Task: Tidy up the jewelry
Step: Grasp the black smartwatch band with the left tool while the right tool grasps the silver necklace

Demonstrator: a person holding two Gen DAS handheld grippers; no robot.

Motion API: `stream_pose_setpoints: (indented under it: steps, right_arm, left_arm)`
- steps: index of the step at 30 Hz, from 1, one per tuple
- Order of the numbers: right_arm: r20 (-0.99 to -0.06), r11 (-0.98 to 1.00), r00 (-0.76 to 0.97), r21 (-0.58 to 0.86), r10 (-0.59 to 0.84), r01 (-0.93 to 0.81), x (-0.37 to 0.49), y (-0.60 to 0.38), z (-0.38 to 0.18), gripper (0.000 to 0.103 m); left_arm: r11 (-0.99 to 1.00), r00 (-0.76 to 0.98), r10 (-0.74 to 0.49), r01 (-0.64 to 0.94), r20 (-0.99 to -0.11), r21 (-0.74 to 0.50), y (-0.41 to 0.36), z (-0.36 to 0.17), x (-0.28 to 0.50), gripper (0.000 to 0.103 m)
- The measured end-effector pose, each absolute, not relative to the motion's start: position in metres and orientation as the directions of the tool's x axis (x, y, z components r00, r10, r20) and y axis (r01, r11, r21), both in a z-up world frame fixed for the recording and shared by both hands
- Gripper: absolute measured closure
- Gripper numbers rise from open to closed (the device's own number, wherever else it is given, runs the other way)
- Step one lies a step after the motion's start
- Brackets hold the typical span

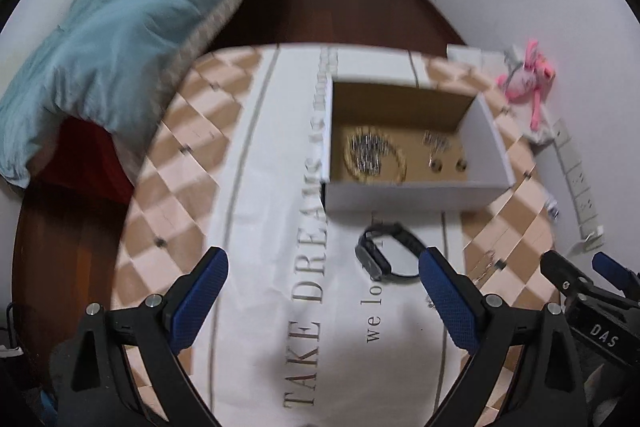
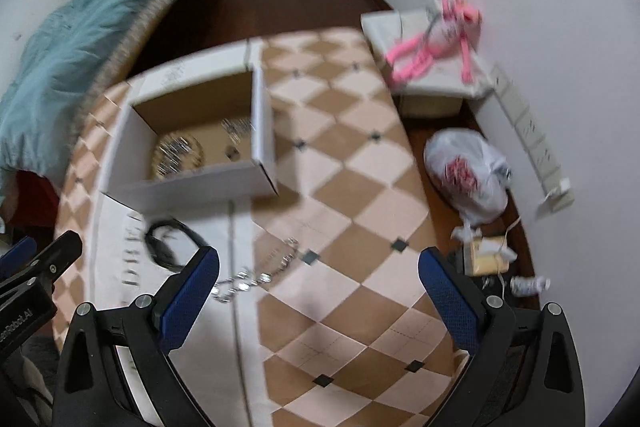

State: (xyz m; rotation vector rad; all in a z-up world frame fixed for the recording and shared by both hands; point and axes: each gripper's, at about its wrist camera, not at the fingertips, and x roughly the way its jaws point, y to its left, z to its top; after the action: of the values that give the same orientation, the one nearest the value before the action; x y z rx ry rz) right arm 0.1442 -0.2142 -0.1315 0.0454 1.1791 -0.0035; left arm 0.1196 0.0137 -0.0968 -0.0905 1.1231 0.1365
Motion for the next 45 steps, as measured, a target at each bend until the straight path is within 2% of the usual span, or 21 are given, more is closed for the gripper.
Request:
stream_pose_setpoints:
  steps: [3, 6, 11, 13, 16, 17, 19, 20, 21, 23, 26, 27, 29, 30, 31, 34, 38, 45]
  right_arm:
    - [-0.939, 0.999, 0.344, 0.021, 0.008, 0.034, 0.153, -0.216, -0.160, 0.004]
    - [-0.949, 0.999, 0.315, 0.012, -0.001, 0.039, 0.162, -0.215, -0.179, 0.011]
    - [-0.958, 0.999, 0.287, 0.016, 0.001, 0.049, 0.175, -0.216, -0.198, 0.013]
    - [-0.962, 0.998, 0.275, 0.021, 0.006, 0.051, 0.178, -0.215, -0.203, 0.019]
    - [-0.965, 0.998, 0.260, 0.029, 0.015, 0.051, 0.180, -0.213, -0.209, 0.028]
    - [-0.965, 0.998, 0.260, 0.024, 0.009, 0.051, 0.180, -0.212, -0.209, 0.029]
    - [-0.963, 0.999, 0.269, 0.016, 0.004, 0.044, 0.179, -0.210, -0.209, 0.033]
    - [-0.962, 0.999, 0.273, 0.013, 0.001, 0.039, 0.179, -0.208, -0.209, 0.034]
    - [-0.961, 0.999, 0.275, 0.004, -0.005, 0.033, 0.178, -0.207, -0.209, 0.037]
    - [-0.959, 1.000, 0.284, 0.004, -0.003, 0.024, 0.177, -0.205, -0.208, 0.041]
    - [-0.954, 1.000, 0.299, 0.001, -0.001, 0.006, 0.174, -0.201, -0.206, 0.051]
    - [-0.952, 1.000, 0.305, 0.000, 0.000, 0.001, 0.173, -0.199, -0.206, 0.057]
    - [-0.948, 1.000, 0.317, -0.004, 0.002, -0.017, 0.170, -0.194, -0.204, 0.073]
    - [-0.947, 1.000, 0.321, -0.004, 0.003, -0.023, 0.169, -0.192, -0.204, 0.091]
    - [-0.947, 1.000, 0.322, 0.002, 0.009, -0.024, 0.168, -0.191, -0.204, 0.101]
    - [-0.942, 0.999, 0.331, 0.046, 0.051, -0.022, 0.163, -0.192, -0.203, 0.102]
    - [-0.927, 0.984, 0.337, 0.178, 0.164, 0.011, 0.154, -0.203, -0.194, 0.102]
    - [-0.877, 0.948, 0.377, 0.319, 0.296, -0.001, 0.137, -0.211, -0.154, 0.102]
  left_arm:
    - [0.989, 0.369, 0.051, -0.147, -0.928, -0.005, 0.008, -0.123, 0.131, 0.006]
    - [0.990, 0.331, 0.037, -0.139, -0.943, -0.010, 0.003, -0.141, 0.142, 0.006]
    - [0.992, 0.298, 0.002, -0.118, -0.954, -0.035, -0.005, -0.158, 0.155, 0.008]
    - [0.993, 0.289, -0.010, -0.109, -0.957, -0.043, -0.008, -0.162, 0.160, 0.010]
    - [0.993, 0.273, -0.029, -0.098, -0.962, -0.058, -0.011, -0.167, 0.166, 0.026]
    - [0.994, 0.263, -0.038, -0.088, -0.964, -0.064, -0.013, -0.169, 0.167, 0.036]
    - [0.994, 0.267, -0.057, -0.078, -0.962, -0.080, -0.013, -0.170, 0.168, 0.048]
    - [0.995, 0.257, -0.050, -0.066, -0.965, -0.069, -0.013, -0.171, 0.168, 0.070]
    - [0.996, 0.242, -0.052, -0.053, -0.969, -0.067, -0.013, -0.174, 0.167, 0.082]
    - [0.997, 0.241, -0.055, -0.044, -0.969, -0.068, -0.010, -0.177, 0.163, 0.088]
    - [0.998, 0.251, -0.043, -0.029, -0.967, -0.052, -0.002, -0.177, 0.153, 0.088]
    - [0.999, 0.253, -0.036, -0.030, -0.967, -0.045, 0.002, -0.177, 0.149, 0.088]
    - [0.999, 0.257, -0.028, -0.034, -0.966, -0.038, 0.008, -0.176, 0.141, 0.089]
    - [0.999, 0.259, -0.024, -0.039, -0.966, -0.035, 0.012, -0.176, 0.137, 0.089]
    - [0.998, 0.259, -0.023, -0.043, -0.966, -0.035, 0.015, -0.175, 0.133, 0.089]
    - [0.998, 0.260, -0.023, -0.054, -0.965, -0.038, 0.020, -0.175, 0.123, 0.089]
    - [0.997, 0.266, -0.030, -0.060, -0.964, -0.047, 0.024, -0.171, 0.109, 0.089]
    - [0.996, 0.307, -0.047, -0.060, -0.951, -0.068, 0.024, -0.149, 0.097, 0.089]
